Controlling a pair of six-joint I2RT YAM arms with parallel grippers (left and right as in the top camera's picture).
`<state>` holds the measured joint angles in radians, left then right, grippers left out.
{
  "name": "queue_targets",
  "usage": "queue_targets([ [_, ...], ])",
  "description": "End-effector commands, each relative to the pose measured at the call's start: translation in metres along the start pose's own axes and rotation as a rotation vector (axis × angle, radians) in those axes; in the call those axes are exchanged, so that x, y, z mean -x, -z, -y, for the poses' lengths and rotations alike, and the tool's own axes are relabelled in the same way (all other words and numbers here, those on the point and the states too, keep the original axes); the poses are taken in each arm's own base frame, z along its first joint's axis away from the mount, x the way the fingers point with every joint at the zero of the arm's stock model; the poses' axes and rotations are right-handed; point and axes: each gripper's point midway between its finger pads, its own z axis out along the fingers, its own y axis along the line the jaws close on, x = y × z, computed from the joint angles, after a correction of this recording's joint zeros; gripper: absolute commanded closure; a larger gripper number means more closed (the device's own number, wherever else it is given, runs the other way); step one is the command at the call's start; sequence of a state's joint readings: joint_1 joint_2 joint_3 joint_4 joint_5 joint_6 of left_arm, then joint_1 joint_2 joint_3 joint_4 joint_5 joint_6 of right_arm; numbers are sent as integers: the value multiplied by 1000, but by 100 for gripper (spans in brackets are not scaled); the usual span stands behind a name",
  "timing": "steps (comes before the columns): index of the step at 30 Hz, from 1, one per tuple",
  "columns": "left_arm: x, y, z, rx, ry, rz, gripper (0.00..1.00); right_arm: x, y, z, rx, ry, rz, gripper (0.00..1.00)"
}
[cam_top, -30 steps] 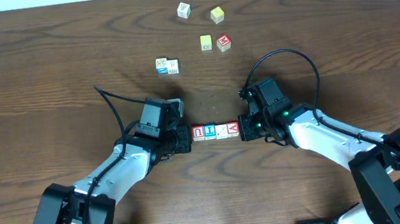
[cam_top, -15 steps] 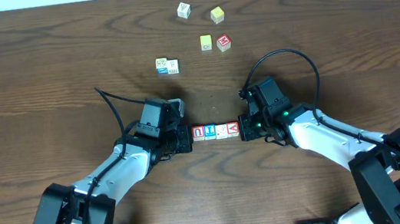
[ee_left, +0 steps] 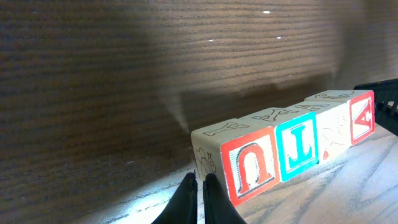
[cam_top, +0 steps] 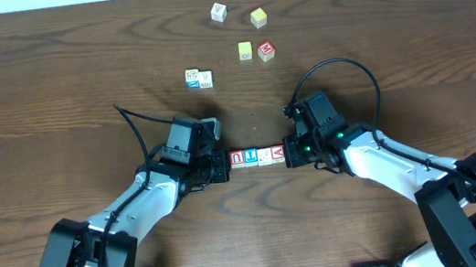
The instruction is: Lift 4 blocks
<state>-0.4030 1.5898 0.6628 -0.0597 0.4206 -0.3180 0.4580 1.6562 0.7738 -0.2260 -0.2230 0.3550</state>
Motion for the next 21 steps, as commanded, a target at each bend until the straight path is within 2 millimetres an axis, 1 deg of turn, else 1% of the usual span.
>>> queue_targets([
  [1,-5,-2,1,-11,7,-20,93,-6,-4,-4,19,14,-23,99],
  [9,-5,-2,0,-6,62,-20,93,-8,-4,-1,4,-13,-28,99],
  [14,-8,-2,-13,63,122,-21,93,-11,-3,10,-54,-38,-38,99],
  [18,-13,-1,-16,75,141,-39,93,-15,-3,11,-61,-41,-50,99],
  [21,-12,1,-21,84,171,-35,93,-15,-3,11,-62,-41,-50,99],
])
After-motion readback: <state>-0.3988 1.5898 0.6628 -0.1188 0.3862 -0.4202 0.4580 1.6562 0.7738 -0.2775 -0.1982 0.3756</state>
